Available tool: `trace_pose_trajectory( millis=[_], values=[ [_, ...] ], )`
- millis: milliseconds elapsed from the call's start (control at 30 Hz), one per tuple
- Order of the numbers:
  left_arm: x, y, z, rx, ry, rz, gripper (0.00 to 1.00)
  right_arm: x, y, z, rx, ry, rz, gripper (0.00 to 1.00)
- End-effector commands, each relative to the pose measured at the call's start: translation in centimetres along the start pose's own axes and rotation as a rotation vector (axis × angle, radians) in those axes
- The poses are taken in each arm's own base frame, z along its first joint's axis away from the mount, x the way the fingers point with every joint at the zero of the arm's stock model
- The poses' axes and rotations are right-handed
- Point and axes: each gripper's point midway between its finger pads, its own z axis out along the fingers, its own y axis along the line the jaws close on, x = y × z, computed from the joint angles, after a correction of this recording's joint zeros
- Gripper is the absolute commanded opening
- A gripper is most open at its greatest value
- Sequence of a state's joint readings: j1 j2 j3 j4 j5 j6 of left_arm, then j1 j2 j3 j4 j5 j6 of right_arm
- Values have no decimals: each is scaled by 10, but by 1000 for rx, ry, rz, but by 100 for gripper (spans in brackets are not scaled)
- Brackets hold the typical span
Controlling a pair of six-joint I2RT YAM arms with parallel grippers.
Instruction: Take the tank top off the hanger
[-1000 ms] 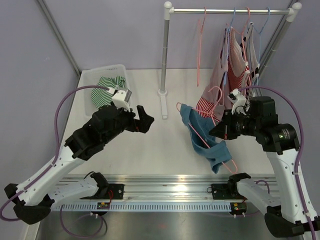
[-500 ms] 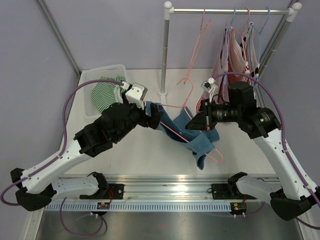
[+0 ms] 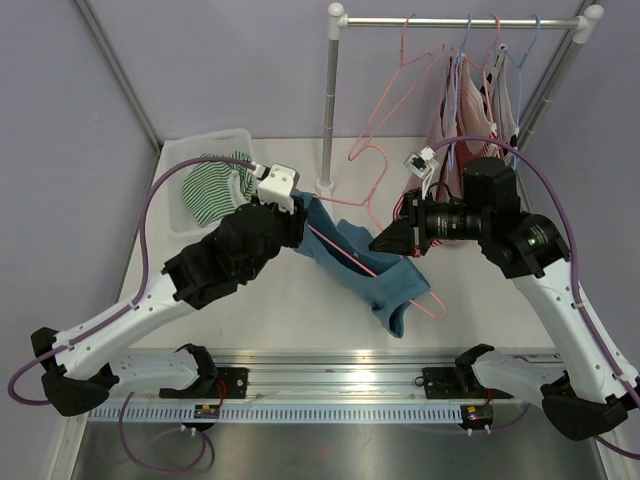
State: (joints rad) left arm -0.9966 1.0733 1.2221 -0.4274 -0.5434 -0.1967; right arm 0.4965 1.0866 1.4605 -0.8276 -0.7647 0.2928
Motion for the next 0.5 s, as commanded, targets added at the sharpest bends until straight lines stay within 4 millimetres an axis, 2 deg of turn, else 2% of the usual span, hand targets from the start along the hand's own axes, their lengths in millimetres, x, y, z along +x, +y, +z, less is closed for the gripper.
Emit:
trace_pose_trajectory(
  millis=[0, 33, 167, 233, 333, 433, 467],
  values=[
    [-11, 18, 5, -107, -27, -19, 37, -4, 9, -6, -19, -37, -103, 0],
    [-9, 21, 7, -118, -20, -23, 34, -2, 7, -5, -20, -34, -103, 0],
    [-6, 44, 13, -194, 4, -74, 1, 6, 2, -9, -1, -36, -133, 0],
    [-7, 53, 12, -235, 4, -92, 0, 15, -4, -9, 22, -17, -133, 0],
    [-9, 79, 3, -348, -13, -145, 0, 29, -15, -9, 50, 20, -151, 0],
    [-1, 105, -3, -444, 3, -211, 0, 40, -14, -9, 16, 41, -186, 0],
    [6, 121, -5, -498, 22, -243, 0, 41, -9, -12, -5, 27, -205, 0]
  ],
)
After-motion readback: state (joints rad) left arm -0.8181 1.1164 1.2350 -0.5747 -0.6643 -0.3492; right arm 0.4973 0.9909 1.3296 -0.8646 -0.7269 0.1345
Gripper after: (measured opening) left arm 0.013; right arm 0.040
